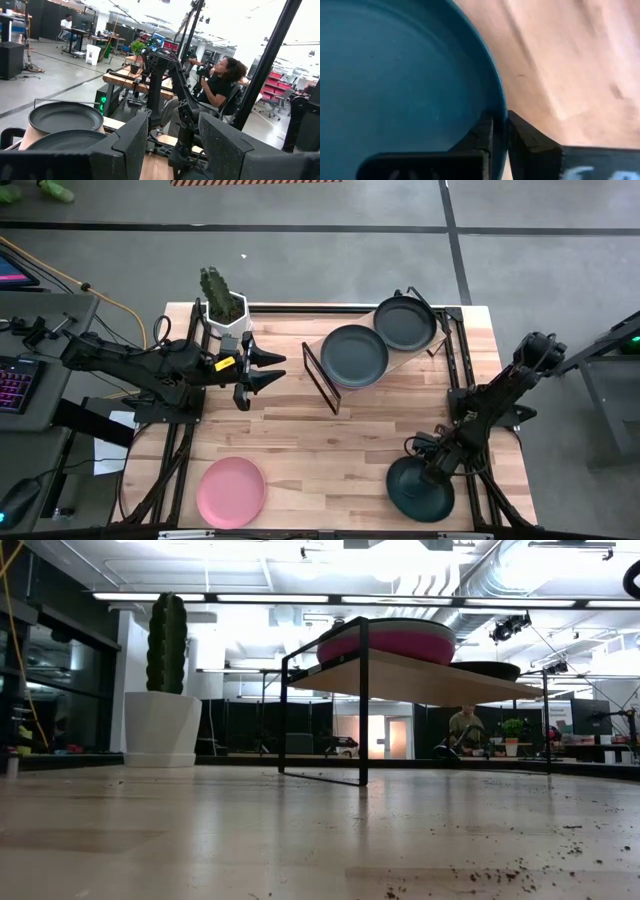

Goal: Place and stack plates onto a shelf
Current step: Stack the black plate on top of the right black plate on the shelf

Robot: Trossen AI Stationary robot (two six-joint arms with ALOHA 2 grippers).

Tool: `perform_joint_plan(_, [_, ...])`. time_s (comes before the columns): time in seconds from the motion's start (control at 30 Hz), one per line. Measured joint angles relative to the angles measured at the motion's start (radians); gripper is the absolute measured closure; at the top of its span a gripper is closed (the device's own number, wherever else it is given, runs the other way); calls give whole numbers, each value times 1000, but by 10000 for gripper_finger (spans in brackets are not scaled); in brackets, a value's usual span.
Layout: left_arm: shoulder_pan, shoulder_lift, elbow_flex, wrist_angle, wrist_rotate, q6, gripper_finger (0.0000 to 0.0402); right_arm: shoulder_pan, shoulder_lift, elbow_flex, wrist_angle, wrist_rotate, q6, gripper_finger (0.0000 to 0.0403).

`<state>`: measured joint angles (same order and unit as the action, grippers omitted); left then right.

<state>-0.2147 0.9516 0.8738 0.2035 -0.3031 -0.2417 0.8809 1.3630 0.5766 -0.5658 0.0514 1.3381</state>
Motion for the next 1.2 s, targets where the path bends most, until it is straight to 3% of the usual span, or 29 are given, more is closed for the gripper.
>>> perform_joint_plan(0.33, [0,0,0,0,-1,9,234,0,-22,-1,21,-19,8,398])
perform_joint_plan(0.7, [0,0,0,0,-23,10,234,4,-268,-4,41,-35,-4,402])
perform_joint_plan(0.97, [0,0,0,0,-23,10,234,-47,-322,-3,240,-36,-36,403])
perform_joint_plan(1.2, [0,0,0,0,-25,9,234,-239,-301,1,546,32,-152,403])
